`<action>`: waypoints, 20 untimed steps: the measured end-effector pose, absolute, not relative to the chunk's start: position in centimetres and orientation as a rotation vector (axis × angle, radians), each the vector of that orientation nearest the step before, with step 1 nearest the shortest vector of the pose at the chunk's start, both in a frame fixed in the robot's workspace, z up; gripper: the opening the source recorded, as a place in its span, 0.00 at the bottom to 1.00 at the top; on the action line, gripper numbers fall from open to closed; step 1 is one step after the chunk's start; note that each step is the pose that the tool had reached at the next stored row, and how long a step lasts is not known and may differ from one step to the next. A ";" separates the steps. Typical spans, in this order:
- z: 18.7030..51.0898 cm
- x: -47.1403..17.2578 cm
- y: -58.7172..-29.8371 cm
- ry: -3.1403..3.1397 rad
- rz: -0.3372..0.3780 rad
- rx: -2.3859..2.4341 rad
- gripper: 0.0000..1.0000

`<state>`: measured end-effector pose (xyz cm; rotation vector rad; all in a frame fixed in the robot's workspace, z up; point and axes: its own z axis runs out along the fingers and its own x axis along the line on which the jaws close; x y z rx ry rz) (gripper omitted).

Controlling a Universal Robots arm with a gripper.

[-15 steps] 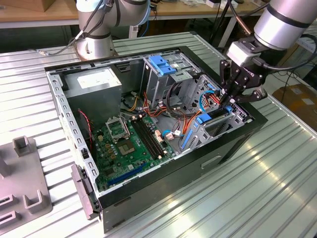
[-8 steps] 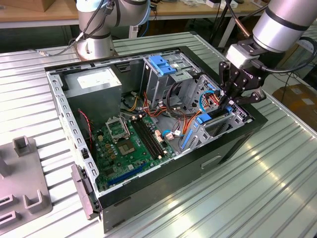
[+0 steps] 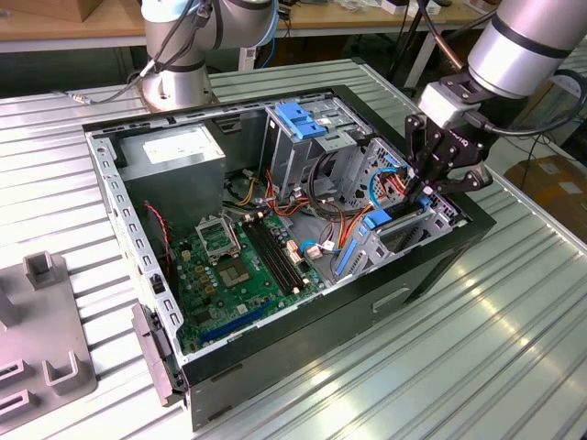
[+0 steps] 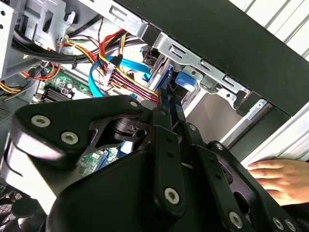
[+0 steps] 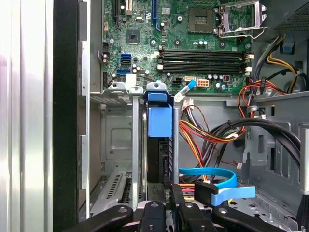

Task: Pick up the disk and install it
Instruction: 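Insert the first disk wire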

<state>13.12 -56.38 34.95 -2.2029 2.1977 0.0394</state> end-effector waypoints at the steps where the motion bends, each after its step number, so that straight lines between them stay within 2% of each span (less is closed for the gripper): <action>1: 34.9 13.1 -56.4 2.198 0.039 -2.203 0.18; 19: 34.0 13.1 -56.6 2.200 0.045 -2.205 0.18; 20: 33.9 13.1 -56.6 2.200 0.045 -2.205 0.25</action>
